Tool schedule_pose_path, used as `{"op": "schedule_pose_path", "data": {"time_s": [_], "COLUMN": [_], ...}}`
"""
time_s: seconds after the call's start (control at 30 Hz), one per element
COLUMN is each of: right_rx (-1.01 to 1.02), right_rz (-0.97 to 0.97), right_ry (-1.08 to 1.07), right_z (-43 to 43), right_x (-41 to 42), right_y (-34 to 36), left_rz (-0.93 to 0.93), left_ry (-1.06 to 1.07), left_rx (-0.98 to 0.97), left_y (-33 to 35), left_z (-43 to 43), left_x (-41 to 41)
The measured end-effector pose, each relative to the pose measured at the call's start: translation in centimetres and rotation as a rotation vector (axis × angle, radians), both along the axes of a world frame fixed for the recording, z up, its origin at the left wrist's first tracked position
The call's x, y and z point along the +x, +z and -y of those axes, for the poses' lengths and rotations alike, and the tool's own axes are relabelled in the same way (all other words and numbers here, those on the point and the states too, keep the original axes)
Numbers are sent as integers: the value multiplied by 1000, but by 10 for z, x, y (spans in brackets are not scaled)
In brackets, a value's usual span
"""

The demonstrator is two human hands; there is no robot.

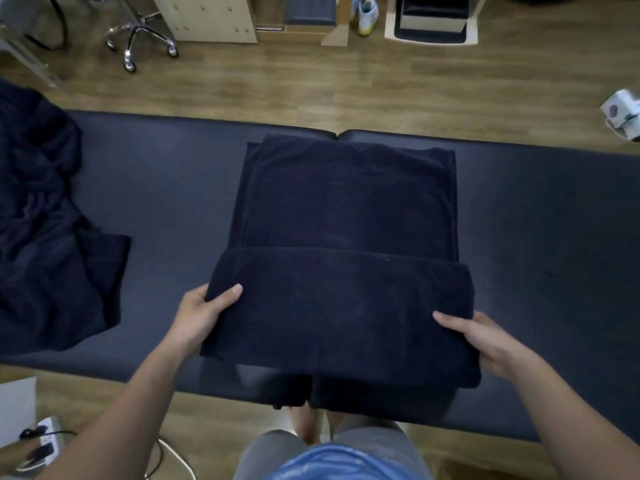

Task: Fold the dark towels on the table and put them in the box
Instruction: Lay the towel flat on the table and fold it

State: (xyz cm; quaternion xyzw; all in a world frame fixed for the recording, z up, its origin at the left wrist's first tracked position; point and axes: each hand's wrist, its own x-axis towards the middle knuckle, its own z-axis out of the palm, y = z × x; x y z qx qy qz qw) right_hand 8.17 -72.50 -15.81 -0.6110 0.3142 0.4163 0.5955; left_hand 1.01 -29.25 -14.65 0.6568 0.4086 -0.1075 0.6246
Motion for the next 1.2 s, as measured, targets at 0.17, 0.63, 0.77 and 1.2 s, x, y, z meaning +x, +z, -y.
{"op": "schedule_pose_path", "data": {"time_s": [0.17,0.63,0.77,1.2], "right_rx": [-28,-199,-165,-18], "right_rz": [-32,85,189,247], "right_ry": [45,141,-54,-121], "right_z": [4,6,4,16], "right_x": [-38,-80,-88,-132], "right_y": [2,19,31,70], "left_rz": [-140,-210,-57,71], "left_ry": [-184,-299,-164,-154], "left_rx": [-175,-228,-313,-427], "left_y": [-5,8,20,47], "left_z": [0,-6,-3,-24], "left_x": [-32,-76,-74,-123]}}
